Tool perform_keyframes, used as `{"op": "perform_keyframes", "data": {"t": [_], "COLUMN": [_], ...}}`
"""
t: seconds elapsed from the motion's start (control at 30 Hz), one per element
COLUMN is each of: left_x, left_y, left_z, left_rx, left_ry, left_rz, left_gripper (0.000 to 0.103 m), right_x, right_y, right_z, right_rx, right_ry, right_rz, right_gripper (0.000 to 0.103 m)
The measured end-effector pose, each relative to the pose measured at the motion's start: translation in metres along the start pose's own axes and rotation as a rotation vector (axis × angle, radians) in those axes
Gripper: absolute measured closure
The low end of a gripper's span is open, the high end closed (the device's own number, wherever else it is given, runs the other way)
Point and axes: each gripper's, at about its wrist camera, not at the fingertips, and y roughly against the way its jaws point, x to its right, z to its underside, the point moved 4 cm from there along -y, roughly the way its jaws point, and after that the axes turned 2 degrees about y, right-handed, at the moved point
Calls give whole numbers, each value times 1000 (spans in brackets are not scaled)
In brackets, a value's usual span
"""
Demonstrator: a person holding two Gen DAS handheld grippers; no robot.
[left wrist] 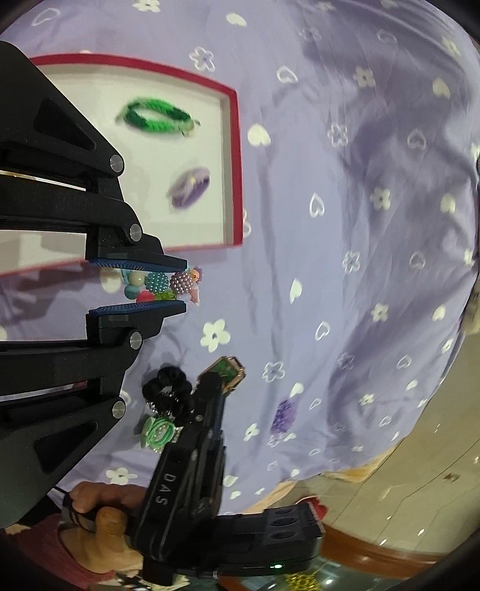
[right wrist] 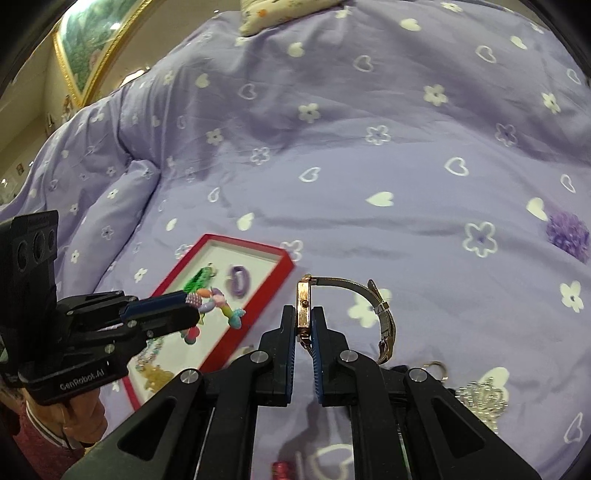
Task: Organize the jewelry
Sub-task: 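Carry both items into the tray and open both tools to release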
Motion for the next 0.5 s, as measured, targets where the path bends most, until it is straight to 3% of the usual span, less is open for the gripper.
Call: {"op": "perform_keyframes", "data": {"t": [0.5], "left_x": [-65], "left_y": [32], "left_z": [15], "left_rx": [37], "left_ry": [105], "left_rz": [-80], "left_gripper": [90], "right_x": [-69], "right_y": [-32], "right_z": [1], "right_rx": [-42], "right_ry": [87], "right_rz": [-81], "right_gripper": [96]}}
